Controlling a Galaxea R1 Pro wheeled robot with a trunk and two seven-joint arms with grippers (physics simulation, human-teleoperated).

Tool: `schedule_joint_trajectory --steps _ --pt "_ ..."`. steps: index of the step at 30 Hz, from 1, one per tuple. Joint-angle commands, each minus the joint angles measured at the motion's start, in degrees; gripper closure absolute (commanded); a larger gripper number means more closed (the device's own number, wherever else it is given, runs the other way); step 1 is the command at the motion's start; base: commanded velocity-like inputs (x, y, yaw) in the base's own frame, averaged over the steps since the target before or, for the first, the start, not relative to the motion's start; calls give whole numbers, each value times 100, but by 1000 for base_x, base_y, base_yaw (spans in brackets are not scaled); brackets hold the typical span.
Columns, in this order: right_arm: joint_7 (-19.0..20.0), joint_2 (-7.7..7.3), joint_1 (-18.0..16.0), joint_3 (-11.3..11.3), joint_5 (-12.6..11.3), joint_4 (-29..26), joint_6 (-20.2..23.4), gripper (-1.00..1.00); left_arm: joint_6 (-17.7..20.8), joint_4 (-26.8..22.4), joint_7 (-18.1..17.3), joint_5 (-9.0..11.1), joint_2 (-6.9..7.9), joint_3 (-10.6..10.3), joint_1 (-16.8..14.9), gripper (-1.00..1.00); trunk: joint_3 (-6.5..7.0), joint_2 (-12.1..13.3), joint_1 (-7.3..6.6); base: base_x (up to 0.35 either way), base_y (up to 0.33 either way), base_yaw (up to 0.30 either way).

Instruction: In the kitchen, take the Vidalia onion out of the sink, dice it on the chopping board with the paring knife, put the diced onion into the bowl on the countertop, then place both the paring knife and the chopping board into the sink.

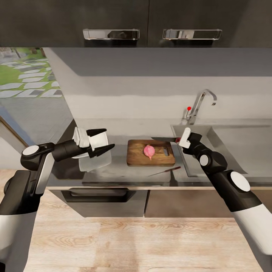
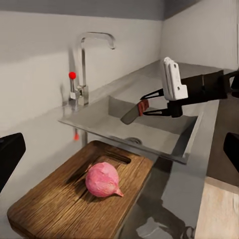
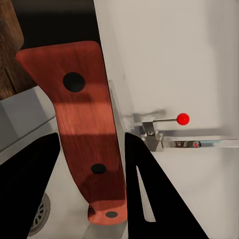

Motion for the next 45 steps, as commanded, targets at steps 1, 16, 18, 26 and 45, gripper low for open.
schedule_joint_trajectory --steps 1,16,18,26,45 --pt "30 -5 -7 15 46 -10 28 100 51 0 -3 40 5 -8 -4 -100 -10 -11 3 0 0 0" --pt "-1081 -5 -7 467 63 704 54 100 40 0 -40 40 -12 -27 -5 -100 -10 -11 3 0 0 0" --pt "-1243 -5 -7 557 63 803 54 100 41 0 -41 40 -12 -27 -4 -100 -10 -11 3 0 0 0" --pt "-1406 133 -7 664 63 904 56 100 40 0 -41 40 -13 -27 -5 -100 -10 -11 3 0 0 0" --pt "-1428 293 -7 674 63 913 60 100 39 0 -41 40 -21 -76 -2 -100 -10 -11 3 27 0 0"
